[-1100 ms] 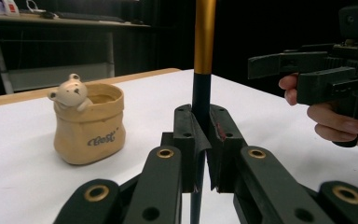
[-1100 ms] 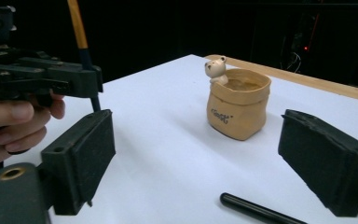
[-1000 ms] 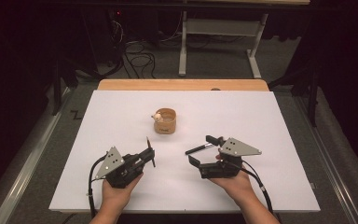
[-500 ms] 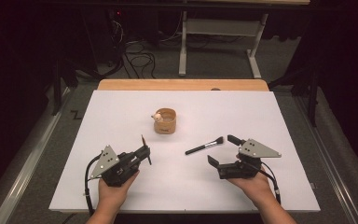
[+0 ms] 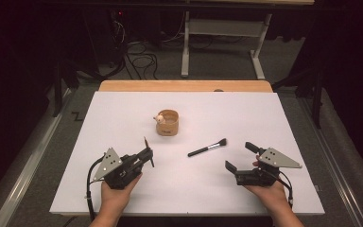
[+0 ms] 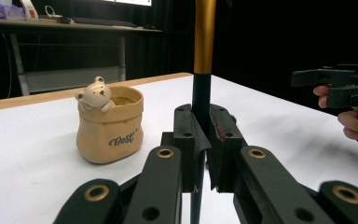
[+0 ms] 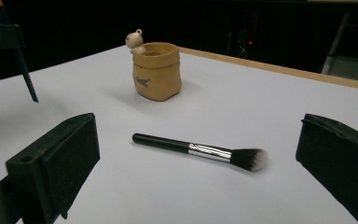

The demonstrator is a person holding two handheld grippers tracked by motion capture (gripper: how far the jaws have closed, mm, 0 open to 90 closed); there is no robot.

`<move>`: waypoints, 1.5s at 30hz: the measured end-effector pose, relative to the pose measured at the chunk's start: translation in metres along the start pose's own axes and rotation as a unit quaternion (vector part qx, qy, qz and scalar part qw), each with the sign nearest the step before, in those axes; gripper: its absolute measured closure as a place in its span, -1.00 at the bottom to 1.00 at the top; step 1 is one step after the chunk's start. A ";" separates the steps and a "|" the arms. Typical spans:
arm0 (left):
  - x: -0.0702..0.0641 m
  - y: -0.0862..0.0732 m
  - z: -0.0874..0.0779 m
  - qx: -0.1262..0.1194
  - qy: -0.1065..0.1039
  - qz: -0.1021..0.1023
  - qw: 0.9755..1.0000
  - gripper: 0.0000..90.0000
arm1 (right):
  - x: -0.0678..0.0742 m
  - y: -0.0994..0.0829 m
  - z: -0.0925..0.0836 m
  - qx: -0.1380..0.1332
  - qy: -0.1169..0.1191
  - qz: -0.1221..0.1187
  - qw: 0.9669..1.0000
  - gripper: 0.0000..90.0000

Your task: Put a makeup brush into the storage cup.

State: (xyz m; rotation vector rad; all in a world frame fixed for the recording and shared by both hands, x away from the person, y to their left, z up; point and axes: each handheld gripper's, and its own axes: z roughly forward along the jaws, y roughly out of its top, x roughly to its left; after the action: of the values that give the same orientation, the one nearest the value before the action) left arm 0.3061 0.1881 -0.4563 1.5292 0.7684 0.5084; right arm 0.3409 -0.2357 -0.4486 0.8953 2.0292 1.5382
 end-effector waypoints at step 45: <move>0.032 0.038 0.082 0.014 0.034 -0.008 0.999 0.85 | -0.006 -0.006 -0.010 -0.001 0.002 0.011 1.000 -0.96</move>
State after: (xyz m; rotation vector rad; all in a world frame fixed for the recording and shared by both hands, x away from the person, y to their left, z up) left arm 0.3926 0.1555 -0.4321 1.5369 0.8430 0.5428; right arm 0.3364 -0.2477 -0.4520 0.9192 2.0271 1.5538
